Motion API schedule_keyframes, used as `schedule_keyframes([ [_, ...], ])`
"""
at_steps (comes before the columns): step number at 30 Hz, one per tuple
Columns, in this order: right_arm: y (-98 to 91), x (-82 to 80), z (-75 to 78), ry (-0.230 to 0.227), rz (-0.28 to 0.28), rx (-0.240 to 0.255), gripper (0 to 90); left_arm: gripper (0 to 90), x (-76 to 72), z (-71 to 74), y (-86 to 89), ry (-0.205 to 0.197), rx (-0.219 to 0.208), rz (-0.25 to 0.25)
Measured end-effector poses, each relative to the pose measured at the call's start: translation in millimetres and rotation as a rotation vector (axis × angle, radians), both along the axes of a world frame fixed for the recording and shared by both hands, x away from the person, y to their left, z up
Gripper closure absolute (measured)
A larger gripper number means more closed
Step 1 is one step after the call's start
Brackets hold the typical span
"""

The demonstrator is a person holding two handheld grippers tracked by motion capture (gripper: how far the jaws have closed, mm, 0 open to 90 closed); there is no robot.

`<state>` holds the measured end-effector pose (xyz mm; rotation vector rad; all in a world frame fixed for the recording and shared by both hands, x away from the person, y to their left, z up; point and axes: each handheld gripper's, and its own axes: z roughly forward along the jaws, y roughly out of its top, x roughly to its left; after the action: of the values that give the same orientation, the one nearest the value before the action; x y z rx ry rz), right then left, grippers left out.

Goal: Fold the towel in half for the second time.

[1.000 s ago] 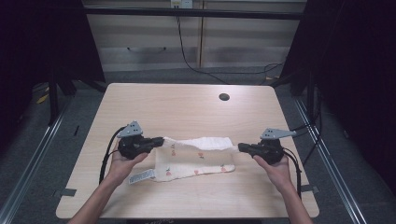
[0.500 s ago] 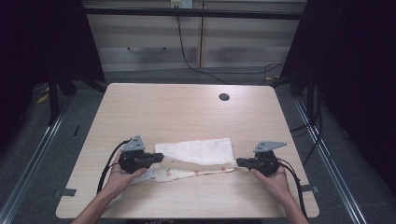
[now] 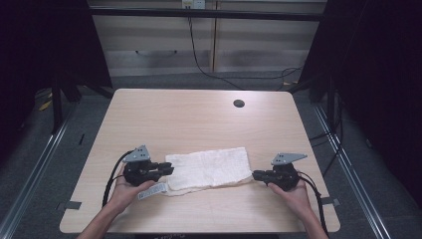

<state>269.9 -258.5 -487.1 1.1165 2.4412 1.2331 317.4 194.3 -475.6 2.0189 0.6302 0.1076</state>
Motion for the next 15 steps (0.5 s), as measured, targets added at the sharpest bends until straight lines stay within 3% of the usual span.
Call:
schedule_keyframes([
  [2,-0.5,-2.2,2.7,-0.020,-0.022,-0.006,83.1,74.0,4.2,-4.4,-1.8,0.010,0.016,0.013],
  [6,-1.3,-5.3,10.7,-0.040,-0.016,0.026,81.2,71.8,15.6,-12.3,-3.2,0.032,0.039,0.051],
  [11,2.2,4.4,17.0,-0.048,-0.021,0.048,80.3,71.2,29.8,-13.7,-7.9,0.040,0.045,0.078],
  [15,20.6,38.4,14.2,-0.044,-0.017,0.048,81.7,71.4,38.5,-17.1,-17.9,0.048,0.070,0.078],
])
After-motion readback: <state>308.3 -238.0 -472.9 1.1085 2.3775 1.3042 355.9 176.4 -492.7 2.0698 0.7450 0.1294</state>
